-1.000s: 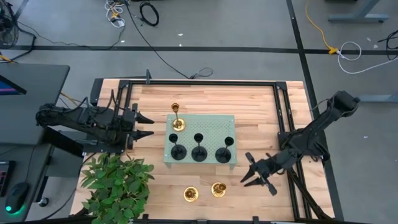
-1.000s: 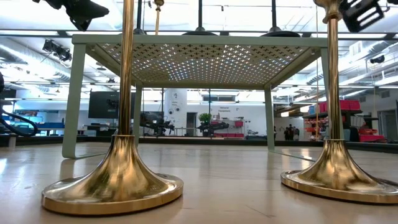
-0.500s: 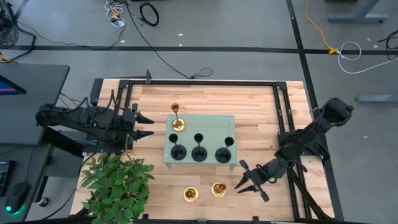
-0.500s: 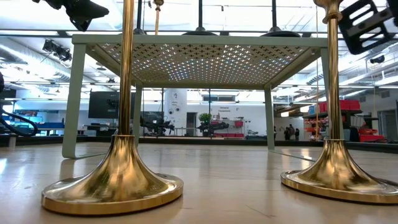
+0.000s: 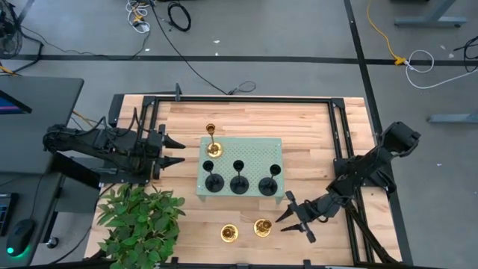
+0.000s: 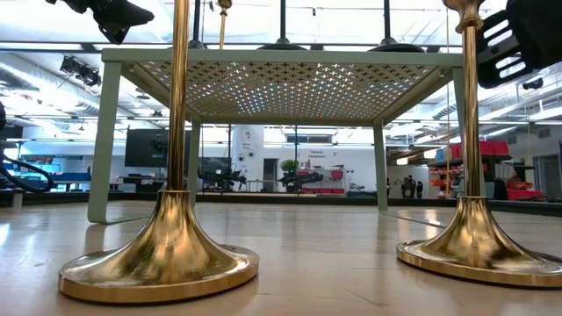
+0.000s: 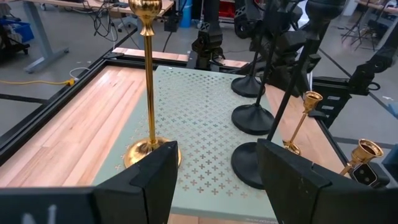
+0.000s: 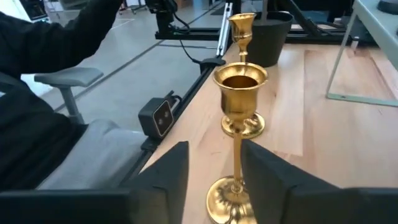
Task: Pick & Place candle stick holders
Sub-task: Put the bottom right golden candle holder aligned with the black candle holder on the shelf
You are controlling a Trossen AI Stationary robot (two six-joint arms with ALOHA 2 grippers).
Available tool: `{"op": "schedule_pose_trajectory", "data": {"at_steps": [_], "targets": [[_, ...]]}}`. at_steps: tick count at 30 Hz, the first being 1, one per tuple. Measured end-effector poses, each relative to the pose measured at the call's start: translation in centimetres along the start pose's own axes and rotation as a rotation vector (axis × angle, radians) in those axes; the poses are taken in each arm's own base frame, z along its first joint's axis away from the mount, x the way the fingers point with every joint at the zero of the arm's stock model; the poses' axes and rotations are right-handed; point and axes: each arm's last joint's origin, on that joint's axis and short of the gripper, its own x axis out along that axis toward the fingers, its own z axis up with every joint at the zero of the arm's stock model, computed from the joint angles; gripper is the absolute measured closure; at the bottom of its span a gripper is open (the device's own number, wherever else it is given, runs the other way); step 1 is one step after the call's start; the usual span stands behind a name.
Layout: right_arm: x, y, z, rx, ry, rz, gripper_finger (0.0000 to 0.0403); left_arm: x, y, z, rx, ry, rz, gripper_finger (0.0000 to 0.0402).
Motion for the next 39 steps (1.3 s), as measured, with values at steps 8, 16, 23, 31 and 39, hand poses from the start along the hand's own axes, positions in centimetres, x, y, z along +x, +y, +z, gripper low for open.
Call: {"op": "schedule_pose_trajectory", "data": {"at_steps": [8, 16, 23, 31, 39], "targets": [[1.5, 0.6, 0.8, -0.071, -0.010, 0.002, 0.0191, 0.0, 0.0, 0.0, 0.001, 0.000, 0.000, 0.0184], [2.1, 0.6, 0.7, -0.075, 0.004, -0.002, 0.0169, 0.0, 0.0, 0.0, 0.001, 0.001, -0.001, 0.0184], [2.1, 0.6, 0.8, -0.072, -0.009, -0.003, 0.0173, 0.0, 0.0, 0.0, 0.001, 0.001, 0.000, 0.0184], [2.1, 0.6, 0.9, -0.080, -0.011, -0.003, 0.0183, 0.0, 0.0, 0.0, 0.001, 0.002, 0.000, 0.0184], [0.6, 0.9, 2.0, -0.096, -0.010, -0.034, 0.0192, 0.0, 0.0, 0.0, 0.002, 0.005, 0.000, 0.0184]]}}
